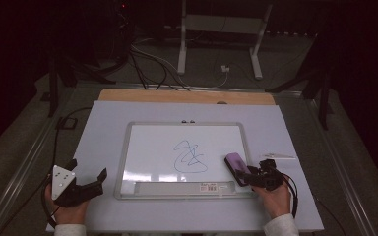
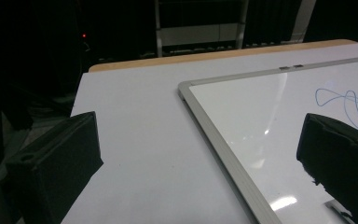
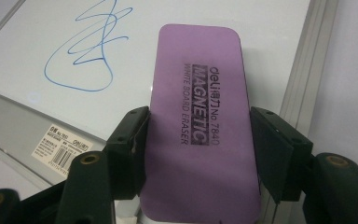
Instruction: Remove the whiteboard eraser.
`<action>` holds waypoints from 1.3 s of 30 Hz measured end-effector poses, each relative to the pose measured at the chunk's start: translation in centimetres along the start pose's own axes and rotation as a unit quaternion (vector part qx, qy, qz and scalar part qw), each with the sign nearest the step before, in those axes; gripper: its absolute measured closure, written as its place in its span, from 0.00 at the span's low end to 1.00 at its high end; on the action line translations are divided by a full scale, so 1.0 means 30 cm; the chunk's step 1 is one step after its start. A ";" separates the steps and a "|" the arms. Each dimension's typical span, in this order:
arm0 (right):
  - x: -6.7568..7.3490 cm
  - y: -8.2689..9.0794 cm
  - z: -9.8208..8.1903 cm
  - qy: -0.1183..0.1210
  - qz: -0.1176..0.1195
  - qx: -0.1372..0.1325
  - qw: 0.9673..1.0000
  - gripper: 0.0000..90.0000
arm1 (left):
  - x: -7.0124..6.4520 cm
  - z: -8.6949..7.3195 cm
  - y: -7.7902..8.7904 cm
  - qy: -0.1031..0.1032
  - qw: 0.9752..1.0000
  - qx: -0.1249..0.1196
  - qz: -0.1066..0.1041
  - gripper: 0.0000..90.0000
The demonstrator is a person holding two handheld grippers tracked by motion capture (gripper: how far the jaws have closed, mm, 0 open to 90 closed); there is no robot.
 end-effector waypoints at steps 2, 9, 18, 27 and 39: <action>0.005 0.005 0.004 0.002 0.002 -0.004 1.000 0.45 | 0.000 0.000 0.001 -0.001 1.000 0.000 0.000 0.01; 0.014 0.008 0.018 0.002 0.005 -0.014 1.000 0.45 | 0.000 0.000 0.001 0.000 1.000 0.000 0.000 0.01; 0.034 0.019 0.060 0.007 0.009 -0.032 0.999 0.45 | 0.001 -0.003 0.004 0.000 1.000 0.001 0.002 0.01; 0.055 0.012 0.095 0.015 0.012 -0.039 0.999 0.45 | 0.002 0.000 0.002 0.002 1.000 0.000 0.005 0.01; 0.082 0.012 0.137 0.027 0.014 -0.052 0.998 0.45 | 0.003 -0.005 0.002 0.000 1.000 0.004 0.004 0.01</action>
Point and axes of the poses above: each handheld gripper's, and its own axes: y roughly backward along the jaws, z roughly out of its top, x roughly to its left, the point moved 4 cm from there along -y, roughly forward along the jaws, and after that the axes turned 8 degrees about -z, right-handed, at the moved point
